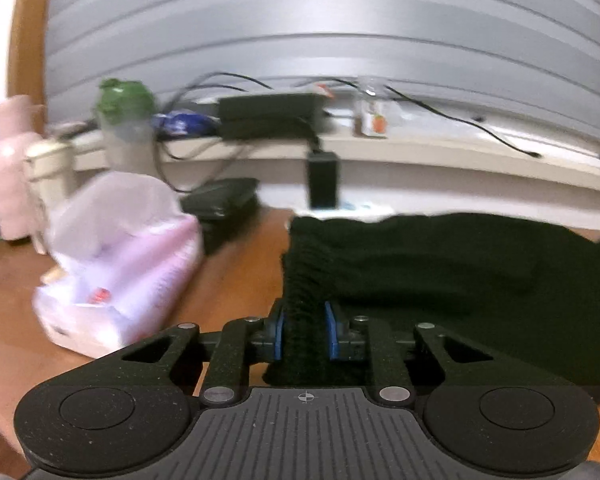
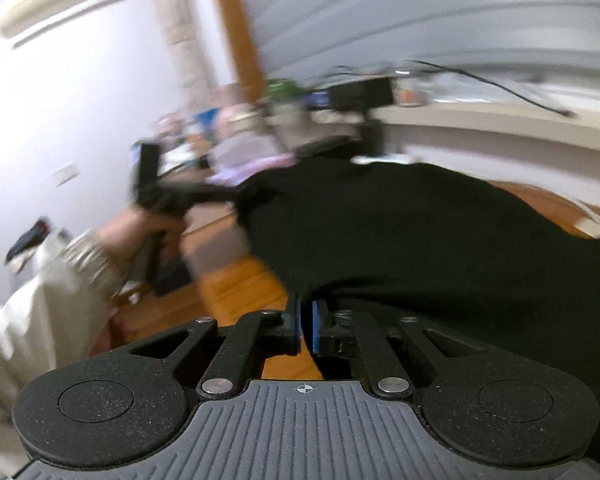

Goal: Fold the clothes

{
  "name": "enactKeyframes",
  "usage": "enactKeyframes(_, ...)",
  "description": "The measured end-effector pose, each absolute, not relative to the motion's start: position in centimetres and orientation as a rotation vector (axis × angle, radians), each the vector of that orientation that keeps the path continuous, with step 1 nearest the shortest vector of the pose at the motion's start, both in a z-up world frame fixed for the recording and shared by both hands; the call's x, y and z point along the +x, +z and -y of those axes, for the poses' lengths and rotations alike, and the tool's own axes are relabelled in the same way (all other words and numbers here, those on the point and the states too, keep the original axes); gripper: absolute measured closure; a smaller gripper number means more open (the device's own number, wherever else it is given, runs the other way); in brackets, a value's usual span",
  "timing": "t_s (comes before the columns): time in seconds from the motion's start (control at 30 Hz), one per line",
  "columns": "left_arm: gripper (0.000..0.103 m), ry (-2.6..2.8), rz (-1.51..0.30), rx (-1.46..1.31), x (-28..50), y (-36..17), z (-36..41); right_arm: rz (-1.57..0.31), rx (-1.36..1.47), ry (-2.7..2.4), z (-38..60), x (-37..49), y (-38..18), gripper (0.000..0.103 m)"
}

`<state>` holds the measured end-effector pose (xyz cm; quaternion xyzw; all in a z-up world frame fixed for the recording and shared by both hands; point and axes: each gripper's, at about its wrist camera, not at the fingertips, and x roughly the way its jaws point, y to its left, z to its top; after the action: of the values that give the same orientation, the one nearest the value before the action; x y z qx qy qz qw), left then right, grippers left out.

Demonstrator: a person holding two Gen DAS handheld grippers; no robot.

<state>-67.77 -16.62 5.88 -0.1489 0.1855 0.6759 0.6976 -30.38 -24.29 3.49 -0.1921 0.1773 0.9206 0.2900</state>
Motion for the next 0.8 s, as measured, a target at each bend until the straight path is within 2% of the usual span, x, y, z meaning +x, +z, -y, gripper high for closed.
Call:
enactKeyframes(0.1, 0.068, 1.506, -0.466, -0.372, -68.4, 5.1, 16.6, -0.457, -0.581, 2.459, 25.0, -31.1, 2.2, 0.097)
enactKeyframes(0.17, 0.062, 1.518, -0.442, -0.385, -68.8, 5.1, 17.4, -0.449, -0.629, 2.458, 25.4, -31.6, 1.3, 0.092)
enactKeyframes(0.2, 0.053, 1.53, -0.435, -0.383, -68.9, 5.2, 17.7, -0.455, -0.626, 2.46, 25.4, -31.5, 1.2, 0.092)
enactKeyframes(0.23, 0.043, 1.547, -0.432, -0.372, -68.9, 5.4, 18.1, -0.452, -0.617, 2.459, 25.3, -31.3, 1.4, 0.088)
enactKeyframes(0.27, 0.04, 1.558, -0.431, -0.36, -68.9, 5.7, 18.4, -0.436, -0.61, 2.451, 25.4, -31.1, 1.6, 0.08)
enactKeyframes(0.33, 0.036, 1.557, -0.421, -0.34, -68.7, 6.3, 18.9, -0.418, -0.595, 2.442, 25.3, -30.7, 2.0, 0.074)
enactKeyframes(0.5, 0.036, 1.536, -0.356, -0.34, -68.6, 6.9, 20.1, -0.43, -0.563, 2.432, 25.2, -30.6, 2.0, 0.072)
enactKeyframes(0.57, 0.039, 1.533, -0.32, -0.358, -69.0, 6.8, 20.4, -0.413, -0.539, 2.435, 25.1, -30.9, 2.1, 0.072)
enactKeyframes(0.6, 0.042, 1.533, -0.312, -0.366, -69.2, 6.8, 20.4, -0.401, -0.528, 2.439, 25.1, -30.9, 2.2, 0.074)
enactKeyframes(0.67, 0.044, 1.535, -0.298, -0.375, -69.6, 6.9, 20.4, -0.39, -0.529, 2.45, 25.1, -31.1, 2.1, 0.097)
enactKeyframes(0.73, 0.053, 1.545, -0.293, -0.363, -69.6, 7.4, 20.6, -0.402, -0.562, 2.468, 25.0, -31.4, 1.8, 0.098)
enactKeyframes(0.8, 0.053, 1.554, -0.288, -0.351, -69.6, 7.8, 20.8, -0.398, -0.592, 2.481, 25.0, -31.6, 1.5, 0.098)
